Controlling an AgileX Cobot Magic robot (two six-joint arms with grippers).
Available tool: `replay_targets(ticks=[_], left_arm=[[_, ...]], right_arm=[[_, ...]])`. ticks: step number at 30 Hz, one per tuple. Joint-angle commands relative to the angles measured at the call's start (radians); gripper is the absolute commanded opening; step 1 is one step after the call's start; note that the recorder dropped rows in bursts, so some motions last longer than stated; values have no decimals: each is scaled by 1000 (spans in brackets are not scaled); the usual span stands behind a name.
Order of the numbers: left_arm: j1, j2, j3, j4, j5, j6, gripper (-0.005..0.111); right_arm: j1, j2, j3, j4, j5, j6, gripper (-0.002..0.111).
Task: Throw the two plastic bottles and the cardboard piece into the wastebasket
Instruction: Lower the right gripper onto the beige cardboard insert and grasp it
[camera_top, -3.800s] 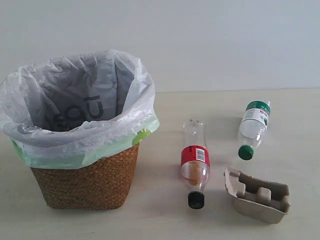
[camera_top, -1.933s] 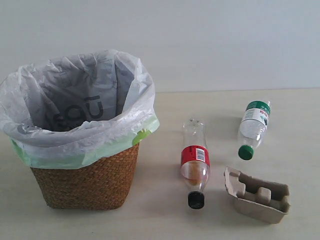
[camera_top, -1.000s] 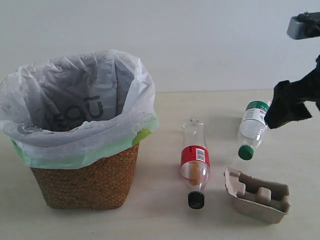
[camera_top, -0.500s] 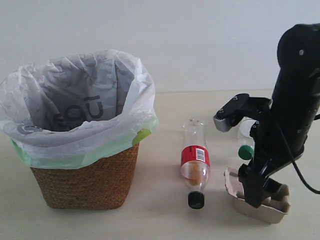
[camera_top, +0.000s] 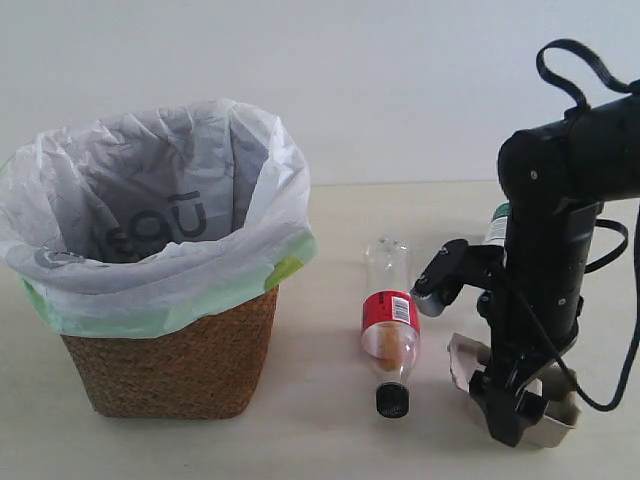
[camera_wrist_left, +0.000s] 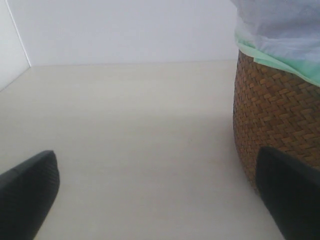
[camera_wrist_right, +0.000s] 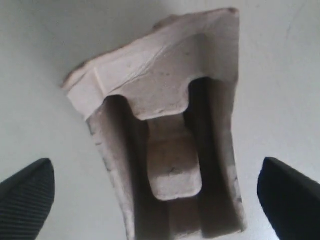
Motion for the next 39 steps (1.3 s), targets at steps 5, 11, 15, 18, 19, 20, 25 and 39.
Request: replay_targets(ticks=[5,11,15,18,19,20,25,39], left_arm=[[2,-3,-4,-2,-7,-9,108],[2,-3,-4,-2,-7,-9,108],[2,-3,-4,-2,-7,-9,108],[2,-3,-4,-2,-7,-9,108],[2,-3,-4,-2,-7,-9,108],[2,-3,-4,-2,-7,-9,108],[2,-3,-4,-2,-7,-9,108],[2,-3,-4,-2,-7,-9,108]], right_arm=[[1,69,-3,-22,-47,30,105],[1,69,-3,-76,-47,109,102],[1,69,-3,-77,-47,149,83],[1,69,-3,-77,-48,195,57],[1,69,-3,-77,-48,213,47],[1,69,-3,-77,-46,224,38],[1,69,-3,-63,-5,237,0],[1,-102,-5,-113,2,333,0]])
